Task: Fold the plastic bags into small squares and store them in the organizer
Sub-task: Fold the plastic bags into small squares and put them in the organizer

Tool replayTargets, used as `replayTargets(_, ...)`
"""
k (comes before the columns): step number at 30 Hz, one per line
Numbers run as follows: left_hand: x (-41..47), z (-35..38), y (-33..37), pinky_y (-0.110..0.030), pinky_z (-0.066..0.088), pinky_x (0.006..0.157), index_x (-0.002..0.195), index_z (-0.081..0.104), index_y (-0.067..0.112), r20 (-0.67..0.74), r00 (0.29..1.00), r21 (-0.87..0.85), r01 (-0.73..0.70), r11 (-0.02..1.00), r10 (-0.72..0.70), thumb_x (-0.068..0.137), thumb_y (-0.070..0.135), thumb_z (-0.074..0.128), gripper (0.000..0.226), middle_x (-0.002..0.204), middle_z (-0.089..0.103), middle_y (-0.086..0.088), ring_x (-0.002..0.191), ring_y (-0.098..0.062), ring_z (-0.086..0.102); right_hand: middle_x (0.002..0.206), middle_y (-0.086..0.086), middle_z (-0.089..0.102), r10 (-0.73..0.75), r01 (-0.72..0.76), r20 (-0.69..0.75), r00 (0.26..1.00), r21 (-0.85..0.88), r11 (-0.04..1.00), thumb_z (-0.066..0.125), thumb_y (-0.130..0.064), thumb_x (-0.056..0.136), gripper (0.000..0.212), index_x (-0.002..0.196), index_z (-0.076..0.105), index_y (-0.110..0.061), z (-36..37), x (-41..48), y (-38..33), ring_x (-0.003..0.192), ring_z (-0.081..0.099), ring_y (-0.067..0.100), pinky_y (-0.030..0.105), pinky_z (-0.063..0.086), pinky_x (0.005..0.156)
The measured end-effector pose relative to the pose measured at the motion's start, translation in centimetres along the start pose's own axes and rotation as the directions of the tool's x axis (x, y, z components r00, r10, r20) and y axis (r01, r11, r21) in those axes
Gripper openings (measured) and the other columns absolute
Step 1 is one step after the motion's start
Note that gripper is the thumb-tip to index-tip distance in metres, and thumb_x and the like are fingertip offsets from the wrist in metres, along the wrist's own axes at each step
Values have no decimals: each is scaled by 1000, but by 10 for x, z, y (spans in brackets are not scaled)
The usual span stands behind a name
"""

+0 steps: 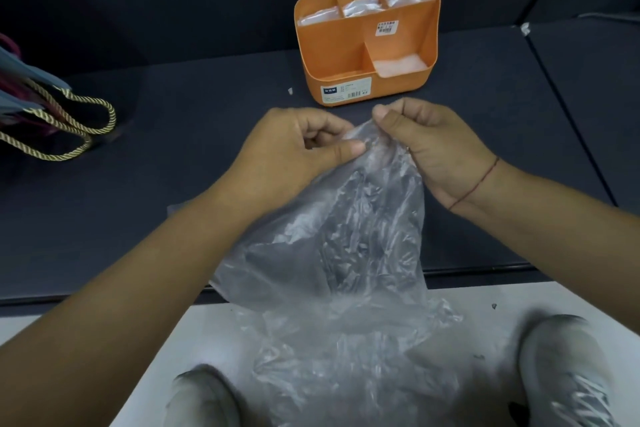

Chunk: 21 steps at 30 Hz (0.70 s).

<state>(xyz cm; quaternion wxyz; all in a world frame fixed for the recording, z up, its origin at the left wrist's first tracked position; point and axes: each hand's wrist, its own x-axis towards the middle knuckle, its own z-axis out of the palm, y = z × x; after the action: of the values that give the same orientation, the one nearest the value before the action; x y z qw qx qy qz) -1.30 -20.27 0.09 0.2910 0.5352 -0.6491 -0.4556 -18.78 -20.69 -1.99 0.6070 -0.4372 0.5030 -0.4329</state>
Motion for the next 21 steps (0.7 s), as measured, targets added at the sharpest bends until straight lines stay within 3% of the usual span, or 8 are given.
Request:
replayTargets(5, -3, 12, -6, -23, 55, 73, 87, 75, 26, -30, 997, -54, 62, 997, -64, 88, 20, 72, 6, 82, 76, 1, 74, -12, 69, 63, -2, 62, 87, -86, -77, 993, 18, 996, 60, -26, 94, 24, 73, 57, -14, -4, -2, 2, 57, 59, 9, 24, 51, 59)
replayTargets(8, -1, 15, -11, -22, 50, 61, 84, 76, 23, -127, 983, -118, 119, 986, -134, 92, 25, 68, 11, 69, 72, -4, 61, -9, 60, 63, -13, 65, 39, -38, -36, 999, 30, 999, 54, -41, 92, 28, 80, 58, -16, -7, -7, -1, 63, 62, 1, 20, 50, 65)
replayTargets(10, 0, 13, -15, -20, 48, 55, 83, 76, 20, -194, 956, -215, 178, 960, -221, 93, 27, 66, 16, 62, 68, -3, 54, -8, 57, 78, -13, 68, 49, -47, 41, 998, -42, 998, 49, -58, 88, 46, 96, 60, -14, -15, -10, 2, 74, 63, -2, 22, 51, 78)
replayTargets(13, 2, 4, -28, -32, 59, 73, 89, 76, 14, -262, 899, -360, 246, 900, -351, 94, 27, 66, 17, 81, 75, -7, 72, -17, 70, 120, 0, 62, 182, -168, 79, 980, -156, 973, 46, -67, 76, 65, 119, 58, -21, -35, -14, 13, 109, 62, 10, 34, 47, 101)
replayTargets(15, 2, -3, -40, -39, 59, 84, 88, 76, 14, -333, 855, -369, 269, 890, -397, 94, 28, 66, 18, 86, 76, -9, 82, -22, 72, 127, 1, 59, 281, -263, 130, 951, -138, 955, 54, -70, 70, 70, 124, 57, -25, -47, -21, 20, 114, 61, 13, 35, 47, 102)
replayTargets(19, -3, -11, -56, -42, 59, 80, 79, 74, 12, -403, 789, -389, 310, 867, -463, 95, 29, 64, 25, 82, 74, -13, 73, -23, 68, 122, -4, 66, 317, -249, 291, 903, -249, 936, 69, -41, 77, 51, 125, 59, -26, -49, -33, 31, 111, 62, 7, 26, 49, 95)
replayTargets(21, -7, -13, -60, -37, 59, 77, 76, 73, 13, -398, 778, -412, 322, 852, -487, 95, 28, 64, 26, 74, 73, -5, 68, -18, 68, 110, 2, 71, 288, -179, 270, 919, -365, 913, 79, -26, 77, 35, 110, 69, -19, -41, -33, 39, 98, 64, 6, 19, 49, 88)
